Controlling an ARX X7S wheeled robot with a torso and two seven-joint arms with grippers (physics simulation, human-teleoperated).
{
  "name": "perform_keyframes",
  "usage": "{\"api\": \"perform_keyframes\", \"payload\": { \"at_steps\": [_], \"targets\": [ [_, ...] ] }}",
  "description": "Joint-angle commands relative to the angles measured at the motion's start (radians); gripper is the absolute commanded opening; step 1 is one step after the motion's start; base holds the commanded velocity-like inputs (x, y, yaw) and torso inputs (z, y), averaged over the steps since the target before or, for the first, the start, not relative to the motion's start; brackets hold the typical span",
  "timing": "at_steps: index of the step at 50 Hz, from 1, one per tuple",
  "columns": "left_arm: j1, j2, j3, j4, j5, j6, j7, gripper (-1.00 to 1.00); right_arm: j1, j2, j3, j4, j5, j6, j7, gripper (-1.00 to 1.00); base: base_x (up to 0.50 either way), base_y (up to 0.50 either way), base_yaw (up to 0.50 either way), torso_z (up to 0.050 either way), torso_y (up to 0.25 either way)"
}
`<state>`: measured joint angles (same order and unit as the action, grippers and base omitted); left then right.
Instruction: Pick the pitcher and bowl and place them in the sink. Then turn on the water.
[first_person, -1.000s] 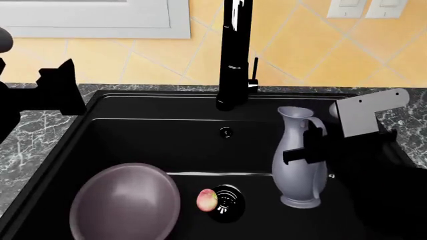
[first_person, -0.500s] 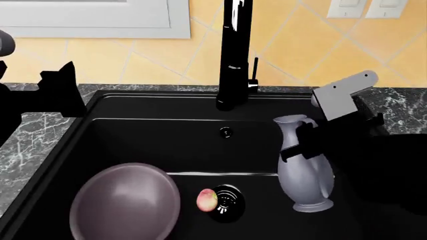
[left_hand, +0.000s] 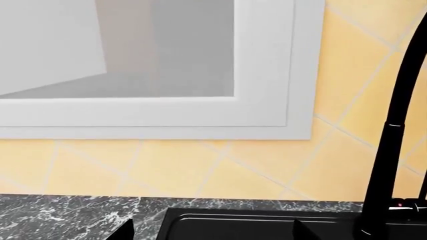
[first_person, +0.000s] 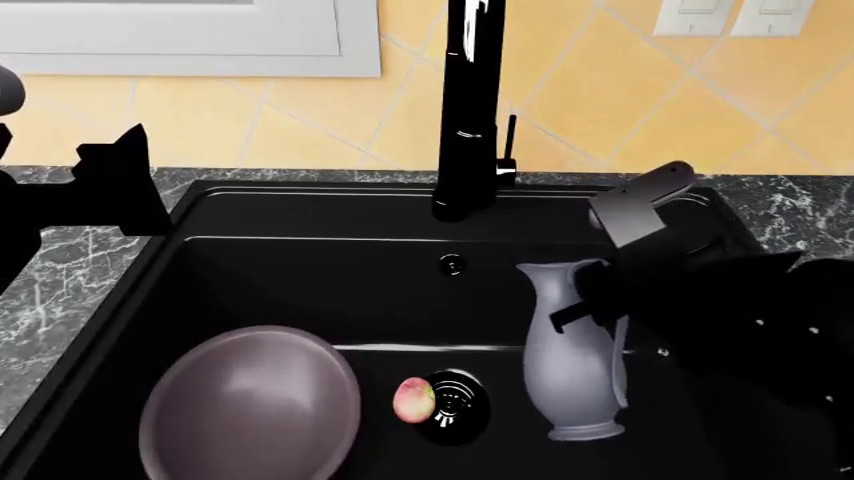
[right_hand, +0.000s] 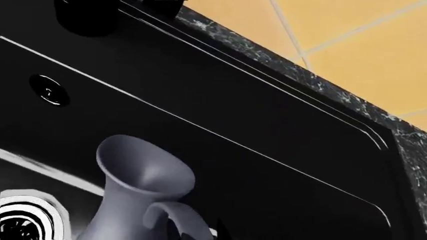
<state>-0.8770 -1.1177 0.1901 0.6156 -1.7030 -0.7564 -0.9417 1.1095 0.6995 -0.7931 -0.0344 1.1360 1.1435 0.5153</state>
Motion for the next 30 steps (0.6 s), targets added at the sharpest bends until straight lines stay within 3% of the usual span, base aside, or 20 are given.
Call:
{"api": "perform_keyframes", "payload": {
  "at_steps": [1, 30],
  "targets": [
    [0.014, 0.0, -0.006, 0.001, 0.009, 0.008, 0.011, 1.0, 0.026, -0.045, -0.049, 0.111, -0.099, -0.038, -0.065, -1.0, 0.0, 0.0, 0.0, 0.0, 0.01],
    [0.045, -0.001, -0.015, -0.006, 0.026, 0.018, 0.03, 1.0, 0.063, -0.061, -0.098, 0.157, -0.124, -0.005, -0.099, -1.0, 0.0, 0.0, 0.0, 0.0, 0.0]
  ]
}}
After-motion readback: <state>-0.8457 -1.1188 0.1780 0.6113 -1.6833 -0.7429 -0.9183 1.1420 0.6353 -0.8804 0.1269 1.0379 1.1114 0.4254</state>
